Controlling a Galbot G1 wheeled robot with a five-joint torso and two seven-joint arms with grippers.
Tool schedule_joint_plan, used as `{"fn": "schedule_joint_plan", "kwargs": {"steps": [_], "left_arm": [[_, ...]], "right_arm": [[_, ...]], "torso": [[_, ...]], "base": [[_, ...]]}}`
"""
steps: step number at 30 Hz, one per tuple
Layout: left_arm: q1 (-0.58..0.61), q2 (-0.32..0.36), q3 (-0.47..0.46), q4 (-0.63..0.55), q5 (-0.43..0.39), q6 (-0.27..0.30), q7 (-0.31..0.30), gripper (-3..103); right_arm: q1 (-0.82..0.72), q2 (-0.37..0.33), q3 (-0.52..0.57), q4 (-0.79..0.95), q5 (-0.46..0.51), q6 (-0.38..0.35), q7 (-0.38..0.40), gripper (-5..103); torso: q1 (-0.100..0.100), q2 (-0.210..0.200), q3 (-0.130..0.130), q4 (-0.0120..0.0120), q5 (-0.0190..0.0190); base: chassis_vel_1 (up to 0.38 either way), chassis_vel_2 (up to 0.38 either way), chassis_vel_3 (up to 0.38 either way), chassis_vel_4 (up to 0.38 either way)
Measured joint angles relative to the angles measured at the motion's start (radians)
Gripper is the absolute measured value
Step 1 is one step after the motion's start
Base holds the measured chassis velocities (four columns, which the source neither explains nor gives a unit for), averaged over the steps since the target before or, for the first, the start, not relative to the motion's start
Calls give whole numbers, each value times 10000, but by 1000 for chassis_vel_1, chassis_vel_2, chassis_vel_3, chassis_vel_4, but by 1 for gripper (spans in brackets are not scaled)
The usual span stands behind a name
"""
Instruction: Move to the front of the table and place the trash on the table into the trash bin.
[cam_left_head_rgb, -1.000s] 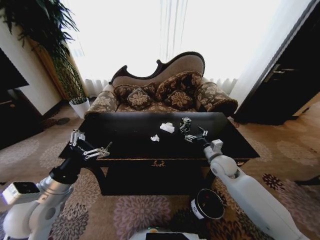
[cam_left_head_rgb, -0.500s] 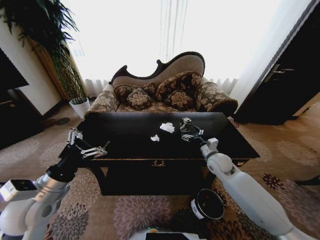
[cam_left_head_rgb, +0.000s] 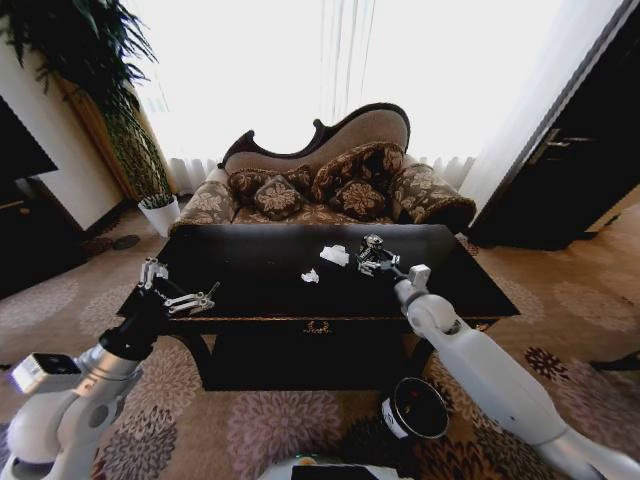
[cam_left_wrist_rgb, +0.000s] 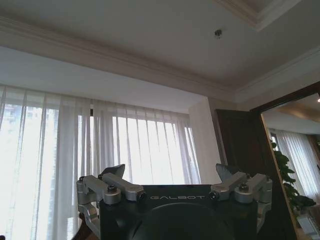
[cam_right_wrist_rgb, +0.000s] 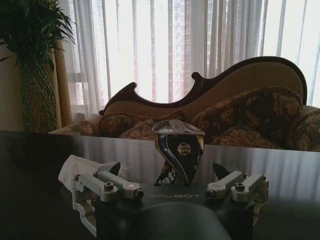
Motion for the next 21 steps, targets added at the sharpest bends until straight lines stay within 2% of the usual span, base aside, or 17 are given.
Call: {"fn": "schedule_joint_plan", "kwargs": {"steps": [8, 9, 12, 14, 15, 17, 18, 20, 21], "left_arm": [[21, 62, -96, 41, 9, -11, -1, 100], [22, 67, -106, 41, -9, -11, -3, 100], [24, 76, -119, 41, -40, -11, -8, 100], [24, 95, -132, 43, -58, -11, -14, 100], [22, 96, -132, 44, -61, -11, -14, 100], [13, 97, -111, 52, -64, -11, -18, 100], [13, 97, -111, 52, -64, -11, -18, 100], [9, 91, -92, 65, -62, -12, -20, 100], [8, 83, -88, 71, -58, -12, -21, 100]], "right_arm": [[552, 168, -300, -460, -93, 49, -57, 101], [559, 167, -324, -512, -150, 91, -111, 96], [558, 161, -337, -564, -238, 130, -198, 91], [537, 149, -337, -612, -284, 151, -267, 80], [526, 148, -337, -620, -292, 155, -281, 80], [474, 143, -334, -652, -329, 175, -338, 70], [474, 143, -334, -652, -329, 175, -338, 70], [431, 142, -304, -660, -343, 194, -376, 59], [416, 141, -290, -660, -345, 199, -384, 59]], "torso": [[0, 0, 0, 1, 0], [0, 0, 0, 1, 0], [0, 0, 0, 0, 2], [0, 0, 0, 0, 2], [0, 1, 0, 0, 1], [0, 1, 0, 0, 1], [0, 1, 0, 0, 1], [0, 1, -1, 0, 1], [0, 1, -1, 0, 1]], "base": [[0, 0, 0, 0], [0, 0, 0, 0], [0, 0, 0, 0], [0, 0, 0, 0], [0, 0, 0, 0], [0, 0, 0, 0], [0, 0, 0, 0], [0, 0, 0, 0], [0, 0, 0, 0]]}}
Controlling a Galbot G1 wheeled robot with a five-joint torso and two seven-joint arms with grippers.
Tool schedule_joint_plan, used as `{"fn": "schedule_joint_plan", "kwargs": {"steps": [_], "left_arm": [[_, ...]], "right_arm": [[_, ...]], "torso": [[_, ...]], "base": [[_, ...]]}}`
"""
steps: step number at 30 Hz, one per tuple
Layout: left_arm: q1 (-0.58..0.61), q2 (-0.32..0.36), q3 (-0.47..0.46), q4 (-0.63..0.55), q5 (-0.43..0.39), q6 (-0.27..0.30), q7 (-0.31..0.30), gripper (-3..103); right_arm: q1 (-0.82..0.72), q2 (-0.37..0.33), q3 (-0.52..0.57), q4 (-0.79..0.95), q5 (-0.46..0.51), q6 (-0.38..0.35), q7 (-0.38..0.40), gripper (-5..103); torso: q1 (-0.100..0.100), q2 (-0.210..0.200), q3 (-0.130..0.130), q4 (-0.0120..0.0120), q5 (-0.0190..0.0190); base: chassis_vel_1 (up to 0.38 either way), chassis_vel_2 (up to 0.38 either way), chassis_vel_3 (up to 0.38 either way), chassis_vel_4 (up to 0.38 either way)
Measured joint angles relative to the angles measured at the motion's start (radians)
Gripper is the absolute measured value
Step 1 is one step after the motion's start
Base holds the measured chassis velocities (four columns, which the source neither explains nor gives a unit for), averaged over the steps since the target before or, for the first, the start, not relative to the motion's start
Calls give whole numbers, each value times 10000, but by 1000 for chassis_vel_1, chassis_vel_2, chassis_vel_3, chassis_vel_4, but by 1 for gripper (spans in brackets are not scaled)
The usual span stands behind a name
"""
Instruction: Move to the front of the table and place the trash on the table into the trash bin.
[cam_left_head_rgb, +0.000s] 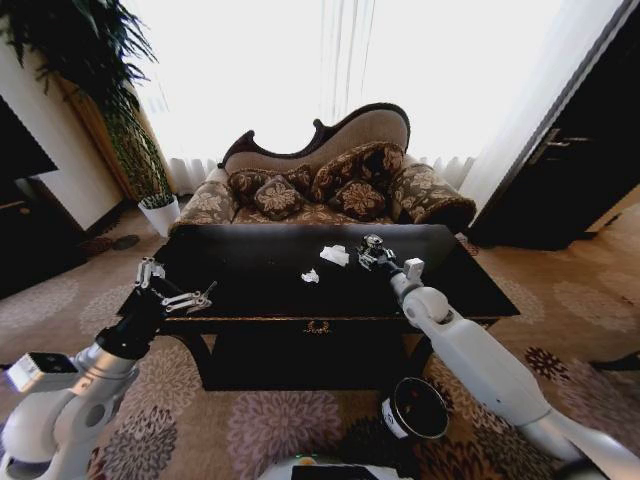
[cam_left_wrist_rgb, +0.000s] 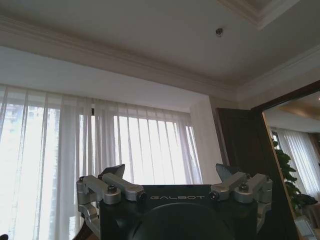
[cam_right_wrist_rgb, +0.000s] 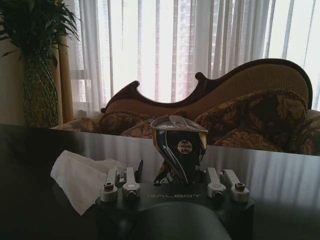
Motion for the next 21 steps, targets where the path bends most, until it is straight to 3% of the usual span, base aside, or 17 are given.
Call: {"fn": "schedule_joint_plan", "kwargs": {"steps": [2, 3, 6, 15, 21], "left_arm": [[1, -27, 11, 11, 14, 0, 0, 100], [2, -50, 25, 12, 27, -1, 0, 100], [5, -75, 52, 12, 52, -3, 0, 100], [9, -124, 125, -3, 163, -25, 11, 100], [8, -124, 130, -54, 164, -26, 11, 100]], "right_arm": [[-34, 0, 27, 0, -2, 10, -16, 54], [-64, 0, 52, 1, -3, 23, -36, 42], [-110, -3, 92, 7, -5, 54, -73, 37], [-551, -46, 475, 156, 78, 267, -422, 2], [-987, -90, 772, 395, 299, 409, -619, 0]], "torso": [[0, 0, 0, 0, 0], [0, 0, 0, -1, 0], [0, 0, 0, 0, 0], [0, 0, 0, 1, -1], [0, 2, 0, 0, 0]], "base": [[0, 0, 0, 0], [0, 0, 0, 0], [0, 0, 0, 0], [0, 0, 0, 0], [0, 0, 0, 0]]}}
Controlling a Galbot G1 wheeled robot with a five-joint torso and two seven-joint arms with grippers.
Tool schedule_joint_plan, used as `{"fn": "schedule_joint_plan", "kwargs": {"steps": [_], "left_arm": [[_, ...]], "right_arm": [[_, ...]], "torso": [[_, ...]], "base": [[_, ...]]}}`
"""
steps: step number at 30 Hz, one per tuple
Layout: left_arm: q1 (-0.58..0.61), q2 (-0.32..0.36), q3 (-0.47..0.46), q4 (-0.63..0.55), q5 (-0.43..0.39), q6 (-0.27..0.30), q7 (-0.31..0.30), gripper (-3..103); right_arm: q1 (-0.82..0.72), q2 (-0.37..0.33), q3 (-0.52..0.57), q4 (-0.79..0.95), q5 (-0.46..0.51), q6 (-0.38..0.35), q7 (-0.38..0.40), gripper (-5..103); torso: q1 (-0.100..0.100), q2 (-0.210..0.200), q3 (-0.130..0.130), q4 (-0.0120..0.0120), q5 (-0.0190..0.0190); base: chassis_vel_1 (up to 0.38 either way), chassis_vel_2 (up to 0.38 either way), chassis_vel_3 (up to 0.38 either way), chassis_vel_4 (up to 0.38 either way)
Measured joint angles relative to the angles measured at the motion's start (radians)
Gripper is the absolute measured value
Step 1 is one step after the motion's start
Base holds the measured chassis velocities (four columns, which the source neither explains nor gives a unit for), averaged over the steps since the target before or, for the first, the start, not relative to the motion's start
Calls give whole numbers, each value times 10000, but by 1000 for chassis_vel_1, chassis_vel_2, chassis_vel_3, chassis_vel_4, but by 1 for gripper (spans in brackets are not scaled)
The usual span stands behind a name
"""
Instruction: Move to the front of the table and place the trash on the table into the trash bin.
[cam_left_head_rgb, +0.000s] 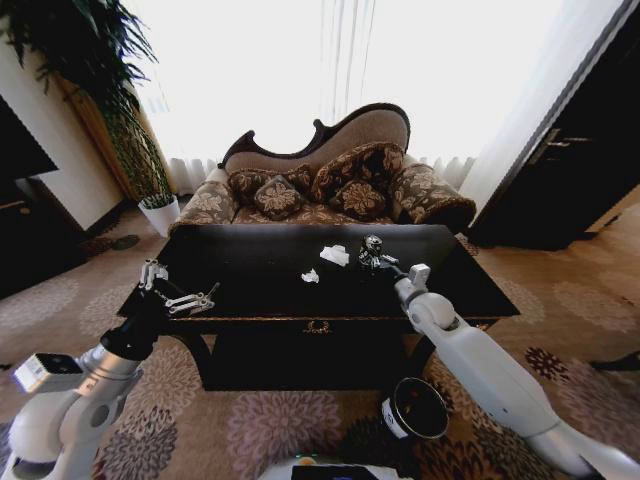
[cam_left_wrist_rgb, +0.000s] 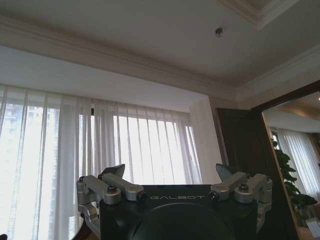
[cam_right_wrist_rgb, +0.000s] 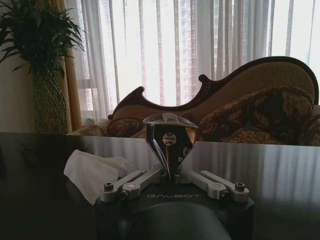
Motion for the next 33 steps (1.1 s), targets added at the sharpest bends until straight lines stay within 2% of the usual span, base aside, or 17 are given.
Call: {"fn": "schedule_joint_plan", "kwargs": {"steps": [8, 24, 27, 33], "left_arm": [[47, -30, -24, -130, 0, 0, 1, 100], [246, -147, -347, -731, -318, -121, 23, 100], [256, -125, -450, -805, -392, -92, 24, 100], [324, -139, -684, -1076, -640, -42, 10, 100]], "right_arm": [[-670, -84, 476, 357, 358, 335, -391, 0], [-2786, 11, 2498, 1976, 1431, 1057, -1119, 0], [-3230, 107, 2710, 2250, 1622, 1245, -1446, 0], [-4526, 682, 3051, 3172, 1813, 1953, -3251, 0]], "torso": [[0, -1, 0, -1, 0], [0, 0, 0, 1, -1], [0, 0, 0, -1, 0], [0, 0, 0, 0, -2]], "base": [[0, 0, 0, 0], [0, 0, 0, 0], [0, 0, 0, 0], [0, 0, 0, 0]]}}
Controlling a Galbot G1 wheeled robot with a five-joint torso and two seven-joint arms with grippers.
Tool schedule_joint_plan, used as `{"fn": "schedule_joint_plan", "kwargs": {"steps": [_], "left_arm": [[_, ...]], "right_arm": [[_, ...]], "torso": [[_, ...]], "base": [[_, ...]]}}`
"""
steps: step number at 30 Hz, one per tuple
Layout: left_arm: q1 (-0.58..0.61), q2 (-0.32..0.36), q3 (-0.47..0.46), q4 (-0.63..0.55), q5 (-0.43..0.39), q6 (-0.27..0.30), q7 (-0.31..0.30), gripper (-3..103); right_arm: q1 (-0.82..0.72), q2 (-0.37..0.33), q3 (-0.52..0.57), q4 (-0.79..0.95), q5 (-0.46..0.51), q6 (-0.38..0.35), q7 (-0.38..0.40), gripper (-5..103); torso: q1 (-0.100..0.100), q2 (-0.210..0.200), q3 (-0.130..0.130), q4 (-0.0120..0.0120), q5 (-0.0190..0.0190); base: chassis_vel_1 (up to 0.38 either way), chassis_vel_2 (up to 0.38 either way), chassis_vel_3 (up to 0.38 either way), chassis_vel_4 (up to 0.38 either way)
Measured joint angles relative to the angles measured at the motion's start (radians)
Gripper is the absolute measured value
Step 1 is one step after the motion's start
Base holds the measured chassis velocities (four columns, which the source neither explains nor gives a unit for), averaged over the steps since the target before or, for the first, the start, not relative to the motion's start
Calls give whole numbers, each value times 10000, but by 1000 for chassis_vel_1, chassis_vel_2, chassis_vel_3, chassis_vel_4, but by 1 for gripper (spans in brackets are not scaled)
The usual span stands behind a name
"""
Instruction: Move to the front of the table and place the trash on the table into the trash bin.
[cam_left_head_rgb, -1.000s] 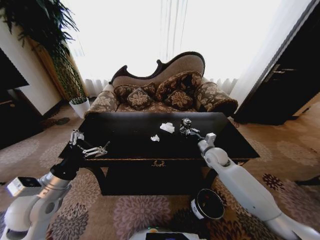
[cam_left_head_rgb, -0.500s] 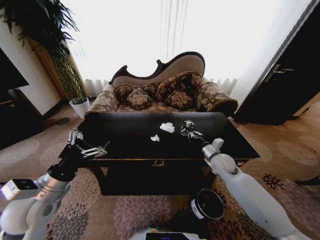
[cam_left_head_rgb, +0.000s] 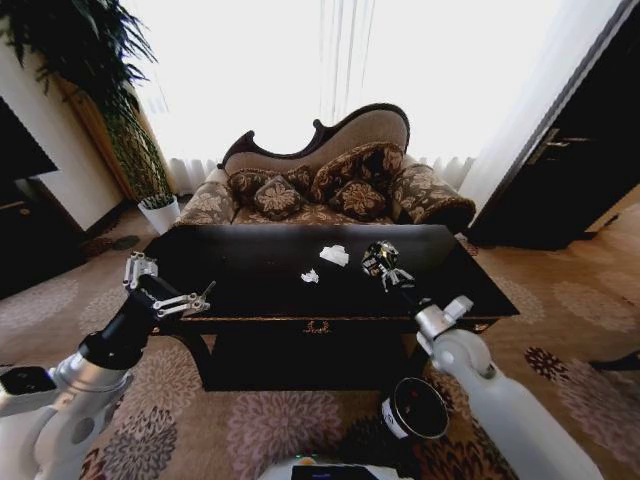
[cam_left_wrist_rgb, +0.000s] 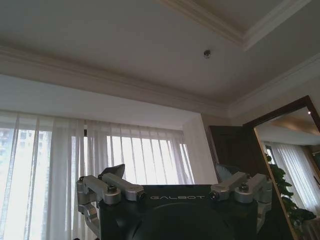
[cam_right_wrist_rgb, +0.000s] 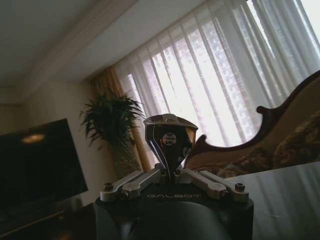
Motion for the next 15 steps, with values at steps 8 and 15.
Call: {"fn": "schedule_joint_plan", "kwargs": {"steps": [8, 15], "left_arm": [[74, -28, -274, -118, -252, 9, -11, 100], [73, -44, -335, -120, -353, 11, -36, 100]], "right_arm": [[-1344, 790, 173, 624, -116, 720, -1933, 0], [-2442, 1538, 357, 148, -467, 1591, -3826, 0]], "torso": [[0, 0, 0, 0, 1], [0, -2, 0, -1, 1]], "base": [[0, 0, 0, 0], [0, 0, 0, 0]]}}
